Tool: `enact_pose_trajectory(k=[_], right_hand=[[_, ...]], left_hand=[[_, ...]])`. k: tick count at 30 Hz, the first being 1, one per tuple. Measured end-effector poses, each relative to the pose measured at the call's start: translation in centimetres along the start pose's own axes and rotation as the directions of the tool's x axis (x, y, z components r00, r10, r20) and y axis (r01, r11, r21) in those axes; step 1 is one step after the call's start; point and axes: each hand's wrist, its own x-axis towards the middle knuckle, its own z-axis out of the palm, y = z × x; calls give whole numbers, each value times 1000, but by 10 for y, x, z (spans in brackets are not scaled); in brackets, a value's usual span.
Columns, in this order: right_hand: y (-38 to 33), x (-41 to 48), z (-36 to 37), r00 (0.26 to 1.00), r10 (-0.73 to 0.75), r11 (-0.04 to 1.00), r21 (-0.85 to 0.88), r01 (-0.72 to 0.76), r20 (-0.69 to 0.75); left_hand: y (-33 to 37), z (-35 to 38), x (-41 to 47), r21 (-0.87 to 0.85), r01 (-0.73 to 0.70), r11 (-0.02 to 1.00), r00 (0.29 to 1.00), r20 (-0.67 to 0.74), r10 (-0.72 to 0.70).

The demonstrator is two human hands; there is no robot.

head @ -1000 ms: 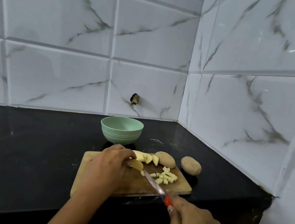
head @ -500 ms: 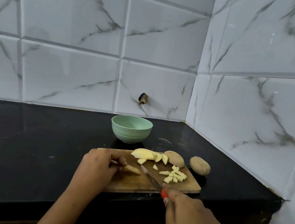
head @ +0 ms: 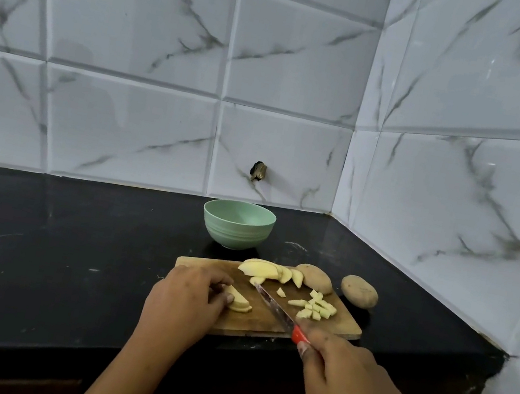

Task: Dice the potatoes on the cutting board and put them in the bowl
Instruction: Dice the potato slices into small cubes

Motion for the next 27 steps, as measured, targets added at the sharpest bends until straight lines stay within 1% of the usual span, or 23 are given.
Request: enact_pose_trajectory(k=[2,5,7,8,10,12,16,17,20,25,27], right_hand=[[3,0,-3,1000,0,1000,21,1,-16],[9,0,-6,1000,6,999,44,-6,-8],[15,1,-7,1000,25,999,46,-25,-14],[18,2,-8,999,36,999,34,-36,-25],[22,4,-8,998,49,999,10,-48,-47],[19,4,-7,998,44,999,6,-44,-50],[8,11,-3,1000,19,996,-84,-21,-17],[7,14,-2,1000,19,993,-120,-20,-9],[8,21,-4,999,37,982,-186,-36,5],[15,23,-18,993,108,971,-211,-117,-54],[17,22,-23,990,117,970,-204,-131,-81]], left_hand=[[-4,-2,11,36,-39,999,991,126,34],[-8,-9,31,84,-128,988,925,369,89],[-9,-11,39,87,-170,982,897,427,117],[-10,-10,41,67,-187,980,898,417,143],[-11,-6,44,4,-209,978,914,356,194],[-11,-1,44,-52,-201,978,934,291,207],[-11,1,48,-136,-100,986,983,138,119],[-10,0,50,-154,-71,986,987,129,92],[-1,-3,57,-187,-25,982,978,198,63],[23,1,67,-198,-67,978,948,292,124],[33,7,71,-170,-108,980,942,298,155]])
